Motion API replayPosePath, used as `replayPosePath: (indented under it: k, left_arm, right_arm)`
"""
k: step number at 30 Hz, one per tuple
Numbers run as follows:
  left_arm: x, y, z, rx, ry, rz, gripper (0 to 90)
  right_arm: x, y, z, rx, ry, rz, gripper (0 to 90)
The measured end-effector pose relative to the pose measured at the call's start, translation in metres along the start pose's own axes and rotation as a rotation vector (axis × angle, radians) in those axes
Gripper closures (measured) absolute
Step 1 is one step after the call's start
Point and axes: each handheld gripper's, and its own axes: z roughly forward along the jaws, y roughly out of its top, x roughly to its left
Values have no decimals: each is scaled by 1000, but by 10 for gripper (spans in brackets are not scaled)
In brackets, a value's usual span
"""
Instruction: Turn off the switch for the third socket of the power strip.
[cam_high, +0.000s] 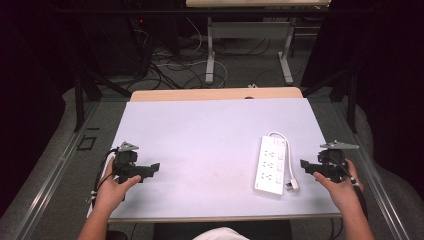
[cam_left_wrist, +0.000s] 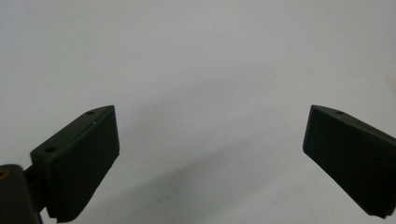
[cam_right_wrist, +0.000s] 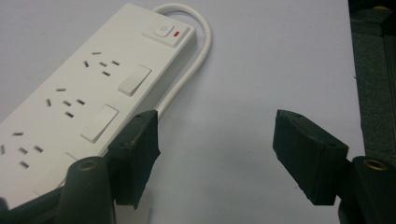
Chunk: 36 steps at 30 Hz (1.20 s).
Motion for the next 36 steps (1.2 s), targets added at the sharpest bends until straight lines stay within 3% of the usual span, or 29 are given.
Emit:
replayPosePath:
  k: [8, 16, 18, 25, 36]
  left_arm:
    - [-6, 4, -16, -31, -22, -9, 51]
    - [-13, 6, -20, -58, -23, -10, 52]
    - [-15, 7, -21, -66, -25, -11, 55]
    - [-17, 8, -24, -84, -29, -14, 75]
    - [-18, 8, -24, -58, -24, -15, 141]
  right_arm:
    - [15, 7, -11, -20, 16, -56, 313]
    - [25, 12, -19, 3, 53, -53, 336]
    - [27, 11, -19, 17, 53, -47, 406]
    - [32, 11, -19, 53, 74, -29, 471]
    - [42, 11, -15, 100, 106, -43, 591]
